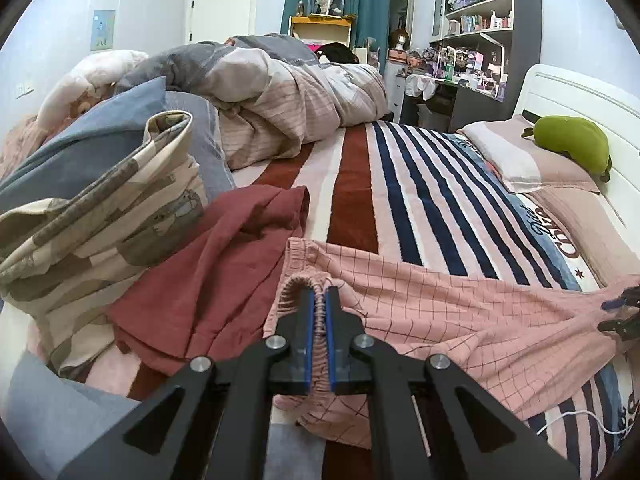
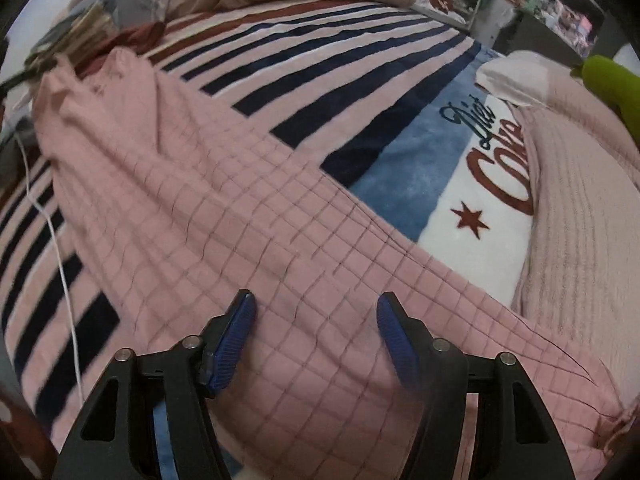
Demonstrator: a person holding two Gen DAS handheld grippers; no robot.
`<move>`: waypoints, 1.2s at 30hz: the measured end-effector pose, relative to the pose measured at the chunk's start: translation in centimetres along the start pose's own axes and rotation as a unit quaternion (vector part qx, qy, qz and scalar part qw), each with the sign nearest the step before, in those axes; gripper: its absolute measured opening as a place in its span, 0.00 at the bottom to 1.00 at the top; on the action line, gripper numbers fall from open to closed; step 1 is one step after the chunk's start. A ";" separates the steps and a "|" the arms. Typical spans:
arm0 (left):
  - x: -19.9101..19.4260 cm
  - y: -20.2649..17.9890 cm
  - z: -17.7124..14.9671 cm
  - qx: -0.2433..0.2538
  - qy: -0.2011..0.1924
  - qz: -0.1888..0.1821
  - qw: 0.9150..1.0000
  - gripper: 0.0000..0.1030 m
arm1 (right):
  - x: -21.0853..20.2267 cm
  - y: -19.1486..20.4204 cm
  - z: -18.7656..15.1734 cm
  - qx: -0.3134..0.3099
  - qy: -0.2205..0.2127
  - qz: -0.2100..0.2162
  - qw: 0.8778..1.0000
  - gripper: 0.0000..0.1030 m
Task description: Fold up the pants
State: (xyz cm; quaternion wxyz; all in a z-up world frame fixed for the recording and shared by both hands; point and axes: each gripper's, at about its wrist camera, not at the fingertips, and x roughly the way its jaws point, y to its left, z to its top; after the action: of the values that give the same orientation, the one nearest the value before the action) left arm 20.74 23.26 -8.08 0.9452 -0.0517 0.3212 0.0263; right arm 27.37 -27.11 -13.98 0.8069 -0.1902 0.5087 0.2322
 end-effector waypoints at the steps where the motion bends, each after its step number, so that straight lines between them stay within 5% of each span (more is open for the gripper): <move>1: 0.0 -0.1 0.2 0.001 -0.002 0.000 1.000 0.03 | 0.3 0.2 0.3 -0.009 0.011 0.009 1.000 0.00; 4: -0.2 -0.3 1.1 0.000 -0.012 0.003 1.000 0.03 | 0.5 1.5 0.2 -0.057 0.020 -0.024 0.998 0.00; 12: 2.7 -1.9 4.3 0.004 -0.009 0.031 0.999 0.03 | -2.0 -1.5 1.2 0.029 -0.042 -0.079 0.996 0.00; 15: 4.7 -2.5 5.0 0.016 0.000 0.046 0.999 0.03 | -1.6 -2.5 1.8 0.036 -0.040 -0.026 0.998 0.03; 17: 5.2 -2.8 5.2 0.017 0.002 0.044 0.999 0.03 | -1.1 -2.6 1.9 0.039 -0.028 0.031 0.998 0.28; 18: 5.4 -2.9 5.2 0.017 0.001 0.042 0.999 0.03 | -0.7 -2.4 2.0 0.036 -0.023 0.049 0.998 0.66; 19: 5.3 -2.9 5.2 0.018 -0.001 0.042 0.999 0.03 | -0.5 -2.1 2.1 0.029 -0.025 0.055 0.998 0.80; 24: 4.1 -3.1 5.6 0.015 -0.021 0.039 0.999 0.03 | 1.4 0.1 2.3 -0.029 0.015 0.111 0.993 0.73; 26: 3.3 -3.2 5.8 0.017 -0.028 0.037 0.999 0.03 | 2.0 1.0 2.0 -0.056 0.038 0.099 0.993 0.57; 28: 2.8 -3.5 5.8 0.021 -0.031 0.036 0.999 0.03 | 1.9 1.4 1.7 -0.065 0.043 0.095 0.992 0.19; 30: 2.6 -3.5 5.8 0.019 -0.030 0.036 0.999 0.03 | 1.3 2.1 1.2 -0.090 0.036 0.076 0.992 0.05; 36: 2.1 -3.3 6.0 0.010 -0.040 0.038 0.998 0.03 | -1.3 3.1 0.3 -0.098 -0.015 0.030 0.995 0.01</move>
State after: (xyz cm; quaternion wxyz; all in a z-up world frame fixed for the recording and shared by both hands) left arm 26.26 20.73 -4.40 0.9561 -0.0289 0.2852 0.0607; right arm 25.35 -24.61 -12.92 0.7845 -0.2490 0.4772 0.3080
